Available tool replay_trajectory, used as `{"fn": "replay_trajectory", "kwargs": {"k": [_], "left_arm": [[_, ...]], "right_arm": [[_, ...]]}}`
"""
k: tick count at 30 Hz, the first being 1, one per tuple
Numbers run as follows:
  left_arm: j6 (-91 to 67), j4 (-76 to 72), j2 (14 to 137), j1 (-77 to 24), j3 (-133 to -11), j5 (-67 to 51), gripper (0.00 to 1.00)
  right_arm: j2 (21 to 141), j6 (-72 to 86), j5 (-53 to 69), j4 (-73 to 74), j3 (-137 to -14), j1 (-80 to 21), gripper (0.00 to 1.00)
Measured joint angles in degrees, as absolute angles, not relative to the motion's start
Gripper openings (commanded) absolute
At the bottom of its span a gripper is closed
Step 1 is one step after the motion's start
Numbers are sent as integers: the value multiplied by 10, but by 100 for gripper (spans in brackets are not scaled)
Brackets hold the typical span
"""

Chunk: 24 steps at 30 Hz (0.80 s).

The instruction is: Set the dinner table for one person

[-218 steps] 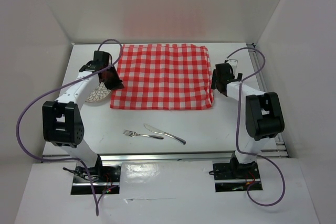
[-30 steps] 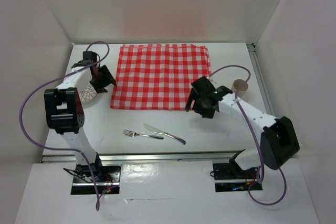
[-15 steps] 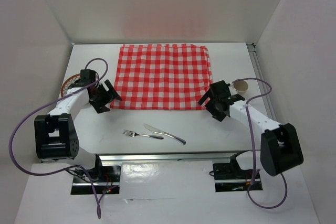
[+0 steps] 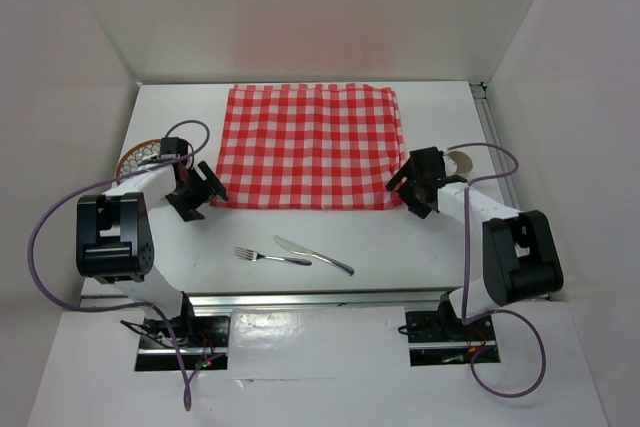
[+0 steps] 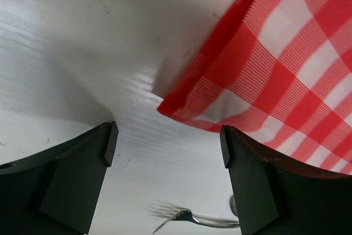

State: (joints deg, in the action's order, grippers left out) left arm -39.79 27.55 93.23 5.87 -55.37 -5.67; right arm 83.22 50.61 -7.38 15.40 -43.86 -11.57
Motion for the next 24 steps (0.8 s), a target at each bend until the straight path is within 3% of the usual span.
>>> {"fn": "replay_trajectory", "kwargs": {"k": [2, 8, 9, 11, 15, 19, 24], "left_arm": [[-406, 270, 948, 59, -555, -52, 88], [-422, 248, 969, 60, -568, -47, 58], [-424, 244, 972, 60, -570, -47, 36], [-431, 232, 980, 60, -570, -47, 3], [-433, 229, 990, 59, -579, -53, 0], [-435, 251, 992, 59, -607, -54, 0], [-433, 295, 988, 59, -731, -62, 0]], "right_arm": [[850, 499, -69, 144, -439, -116, 79], [882, 482, -69, 122, -439, -116, 46], [886, 481, -70, 118, -439, -116, 39], [894, 474, -70, 114, -441, -116, 23], [912, 465, -76, 127, -470, -120, 0], [915, 457, -90, 146, -532, -128, 0], [915, 437, -95, 162, -656, -131, 0]]}}
